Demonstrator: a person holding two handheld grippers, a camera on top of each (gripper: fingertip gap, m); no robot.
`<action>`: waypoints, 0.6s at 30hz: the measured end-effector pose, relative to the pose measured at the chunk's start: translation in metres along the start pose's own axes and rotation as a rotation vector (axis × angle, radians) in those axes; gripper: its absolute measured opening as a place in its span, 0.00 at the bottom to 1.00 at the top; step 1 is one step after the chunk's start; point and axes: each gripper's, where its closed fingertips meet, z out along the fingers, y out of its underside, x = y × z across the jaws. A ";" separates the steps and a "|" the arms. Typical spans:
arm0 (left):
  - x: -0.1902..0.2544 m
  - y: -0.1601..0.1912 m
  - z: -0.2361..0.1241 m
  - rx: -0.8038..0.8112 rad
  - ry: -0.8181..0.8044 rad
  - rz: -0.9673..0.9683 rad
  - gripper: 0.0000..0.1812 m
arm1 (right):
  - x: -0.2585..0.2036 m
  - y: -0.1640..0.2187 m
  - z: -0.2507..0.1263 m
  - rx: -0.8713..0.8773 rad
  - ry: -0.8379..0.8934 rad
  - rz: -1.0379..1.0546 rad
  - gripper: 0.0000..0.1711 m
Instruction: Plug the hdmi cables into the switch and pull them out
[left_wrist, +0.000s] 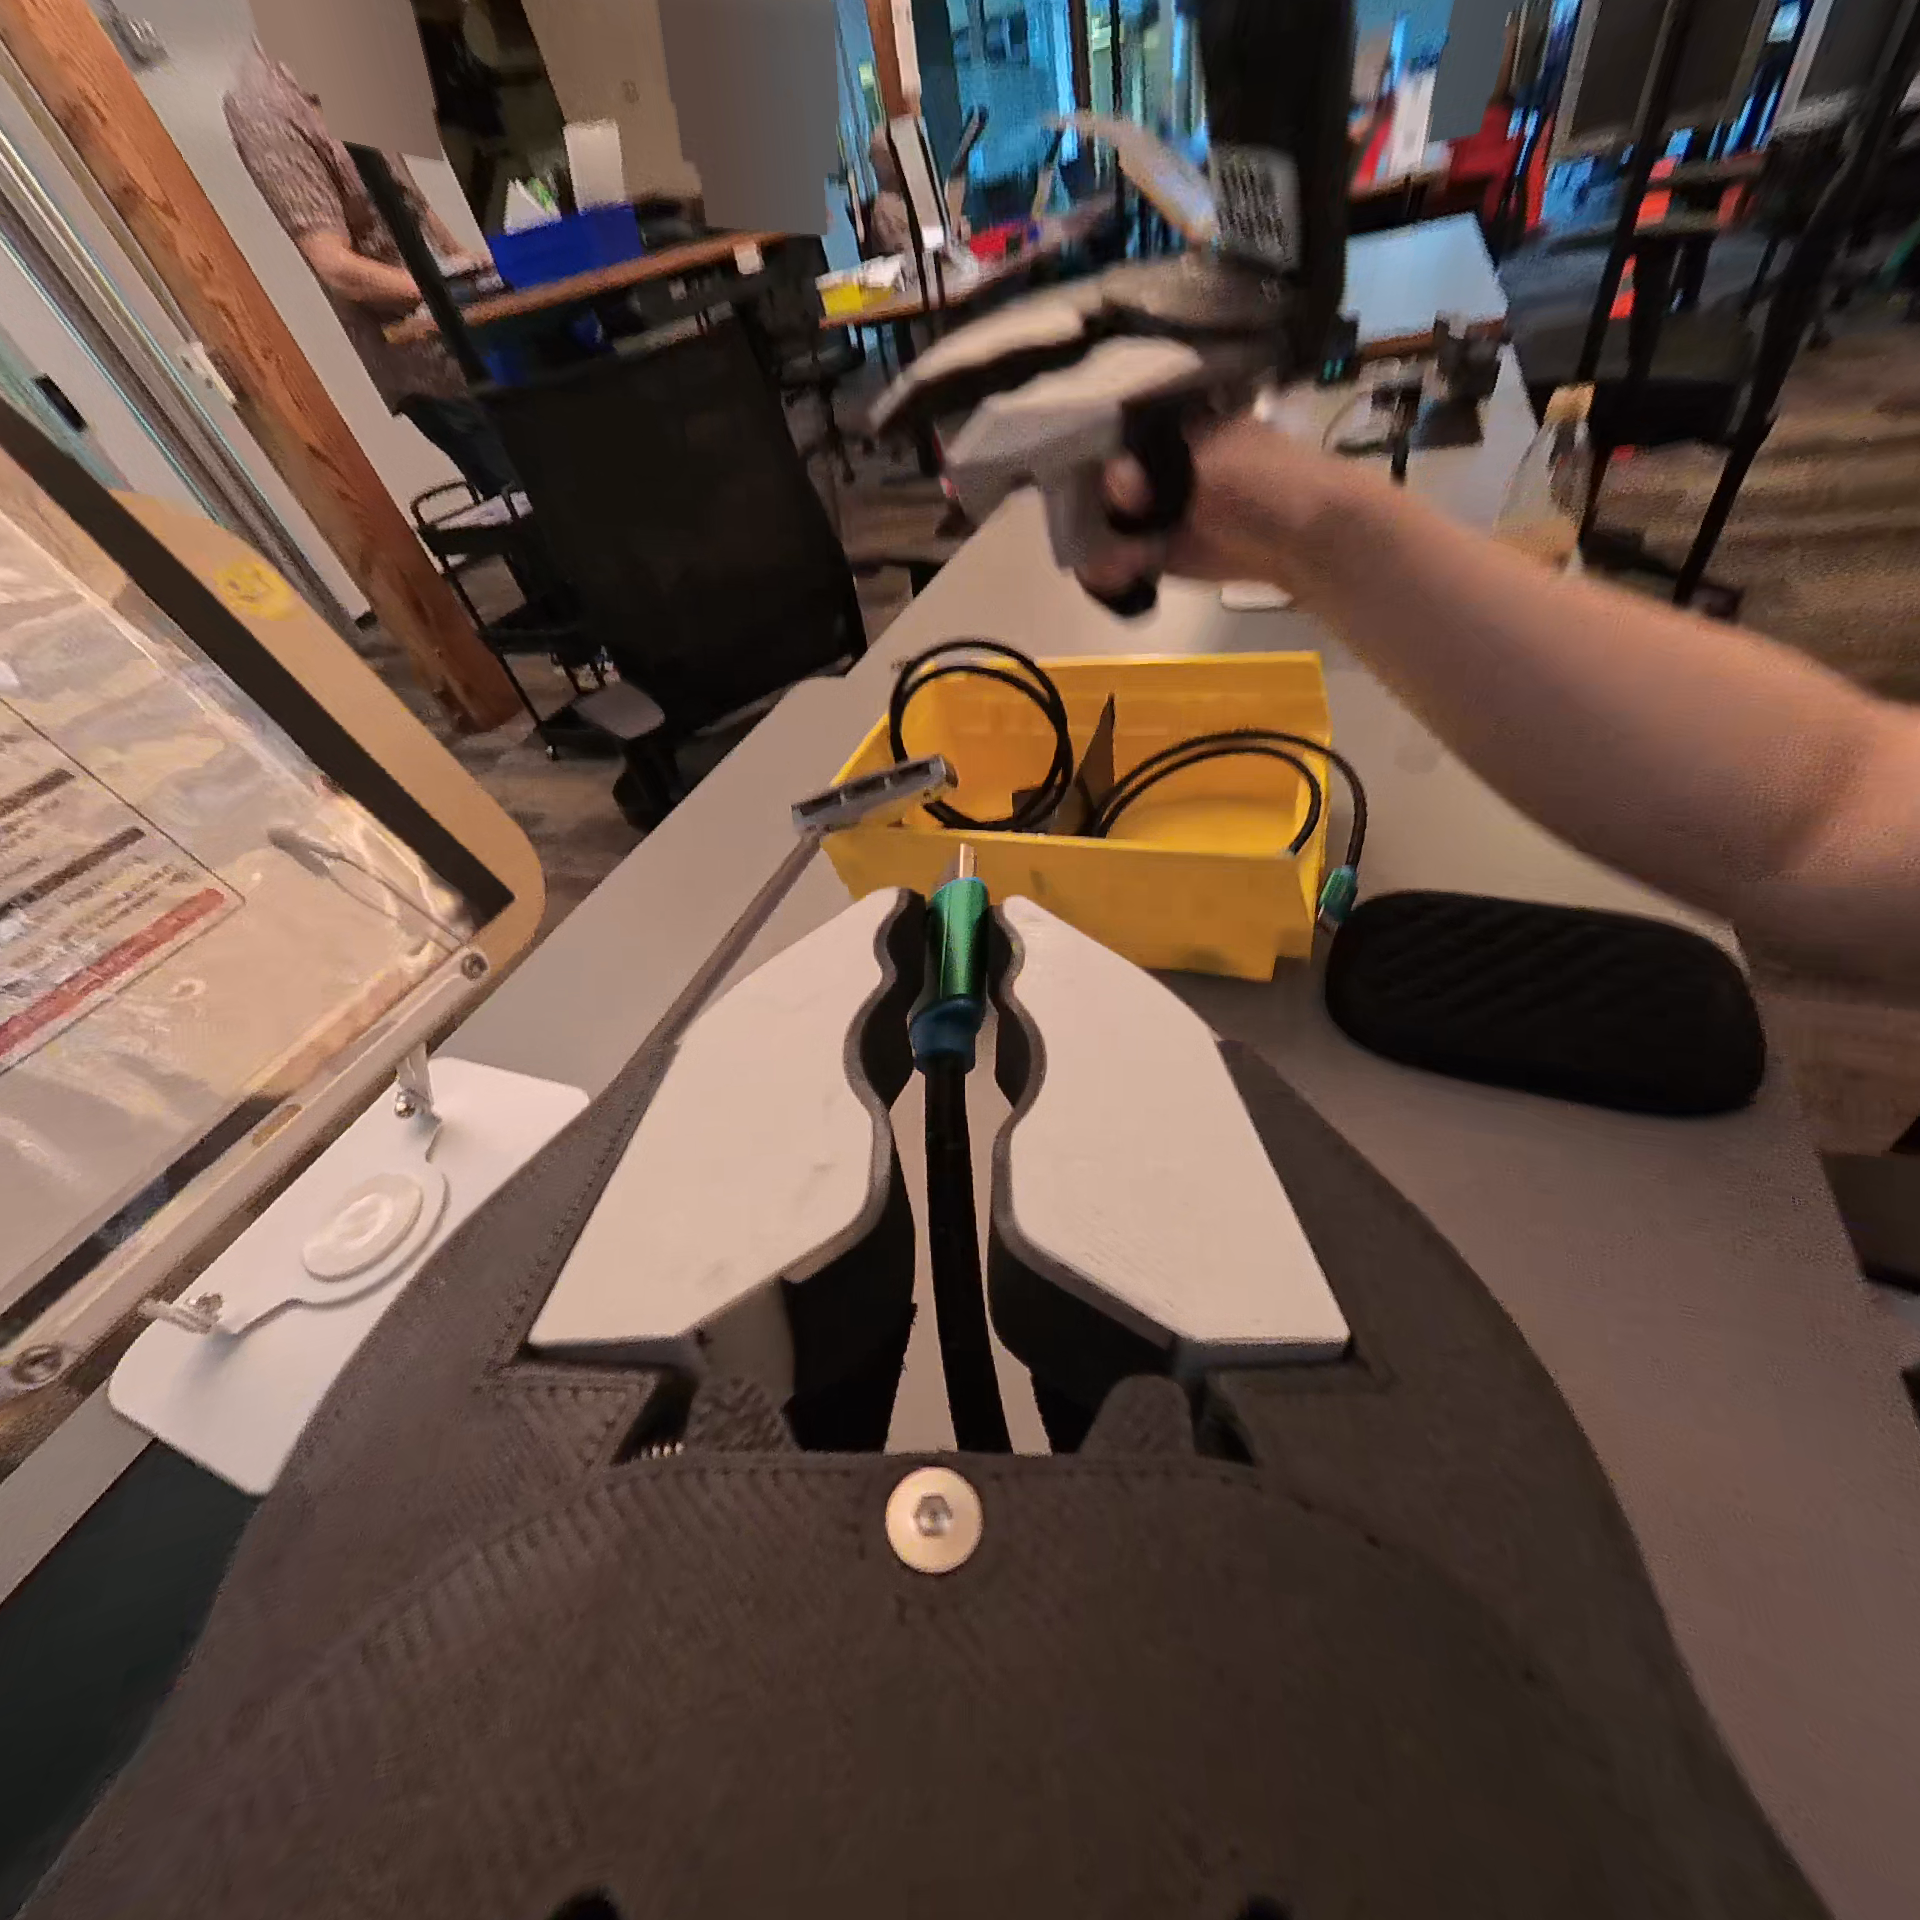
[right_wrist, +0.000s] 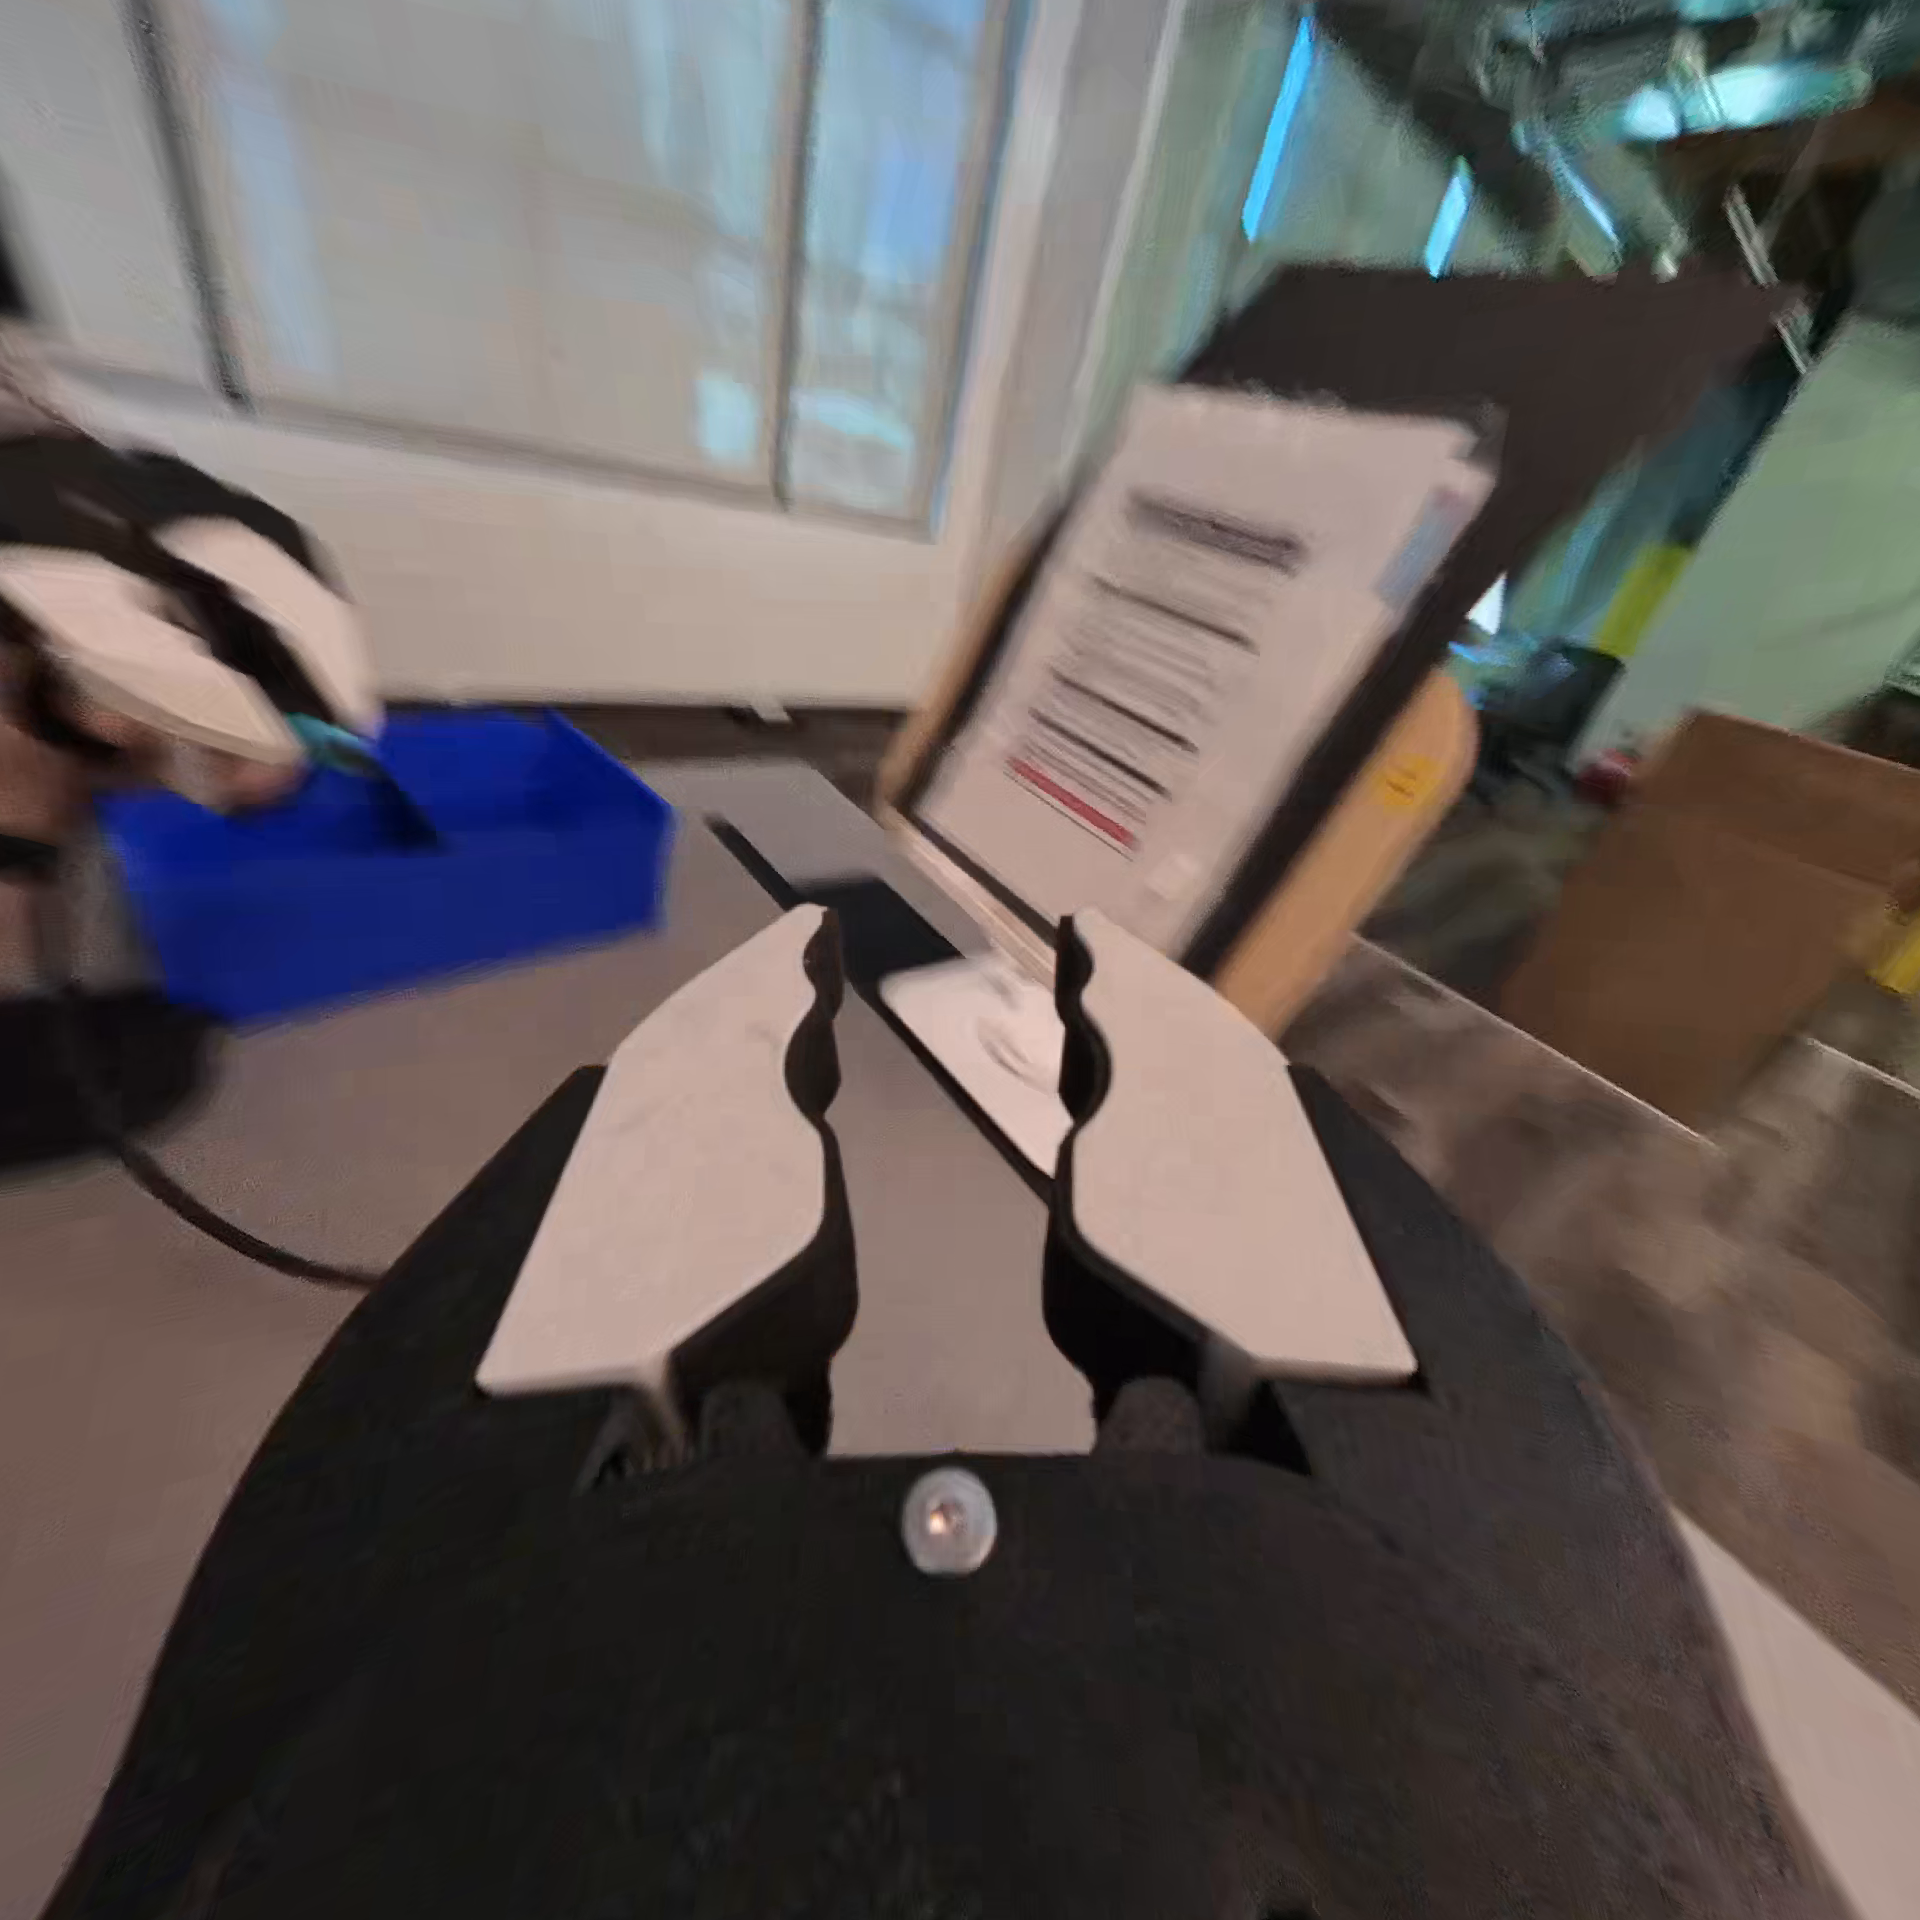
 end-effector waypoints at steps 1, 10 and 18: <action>-0.001 -0.006 -0.004 0.037 -0.001 -0.013 0.06 | -0.028 -0.006 0.008 0.058 -0.047 0.033 0.23; -0.007 -0.045 -0.042 0.308 0.090 -0.173 0.06 | -0.271 0.039 0.123 -0.040 -0.872 0.470 0.24; -0.010 -0.031 -0.026 0.211 0.001 -0.075 0.06 | -0.341 0.056 0.151 -0.065 -0.984 0.452 0.09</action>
